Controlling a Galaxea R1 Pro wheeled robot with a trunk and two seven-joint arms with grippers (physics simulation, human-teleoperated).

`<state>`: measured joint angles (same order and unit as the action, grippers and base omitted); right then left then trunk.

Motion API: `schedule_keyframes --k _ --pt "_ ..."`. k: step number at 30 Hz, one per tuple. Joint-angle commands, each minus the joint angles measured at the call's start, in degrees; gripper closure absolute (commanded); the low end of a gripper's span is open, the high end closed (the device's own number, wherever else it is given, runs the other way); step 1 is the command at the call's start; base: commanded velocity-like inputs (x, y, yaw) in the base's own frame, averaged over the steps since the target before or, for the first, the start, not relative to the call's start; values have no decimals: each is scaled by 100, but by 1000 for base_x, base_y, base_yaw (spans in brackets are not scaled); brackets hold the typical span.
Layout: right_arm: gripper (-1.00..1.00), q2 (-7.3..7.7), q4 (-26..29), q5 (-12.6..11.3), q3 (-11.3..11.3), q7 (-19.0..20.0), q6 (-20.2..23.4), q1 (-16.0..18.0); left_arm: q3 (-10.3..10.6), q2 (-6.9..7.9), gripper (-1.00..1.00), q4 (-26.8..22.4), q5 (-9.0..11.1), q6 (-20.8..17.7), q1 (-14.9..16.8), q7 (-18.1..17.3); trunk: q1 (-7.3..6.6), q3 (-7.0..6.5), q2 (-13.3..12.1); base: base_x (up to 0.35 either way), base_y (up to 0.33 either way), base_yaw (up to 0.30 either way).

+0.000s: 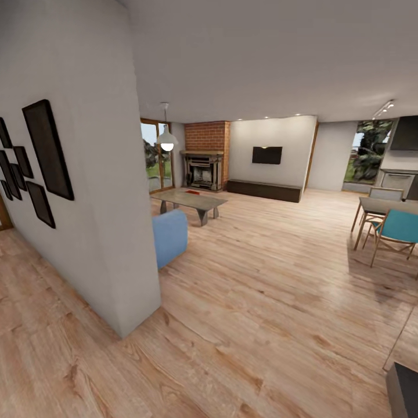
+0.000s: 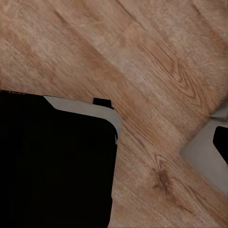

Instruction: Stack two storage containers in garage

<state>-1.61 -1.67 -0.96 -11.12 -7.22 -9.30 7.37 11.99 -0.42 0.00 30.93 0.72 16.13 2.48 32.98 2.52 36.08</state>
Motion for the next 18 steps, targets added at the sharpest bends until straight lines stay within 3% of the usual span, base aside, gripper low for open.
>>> schedule_keyframes --k 1,12,18 --pt "-100 -4 -18 -10 -37 -23 -28 9 49 -2 -100 0 45 7 4 19 5 10 8 326 0 0" --pt "-100 -9 -18 -10 -14 -24 -45 7 49 -10 -100 0 45 14 4 20 5 10 8 326 0 -3" --pt "-100 -14 -18 -10 3 -25 -53 9 50 -10 -100 0 43 14 4 20 5 10 8 326 0 -165"
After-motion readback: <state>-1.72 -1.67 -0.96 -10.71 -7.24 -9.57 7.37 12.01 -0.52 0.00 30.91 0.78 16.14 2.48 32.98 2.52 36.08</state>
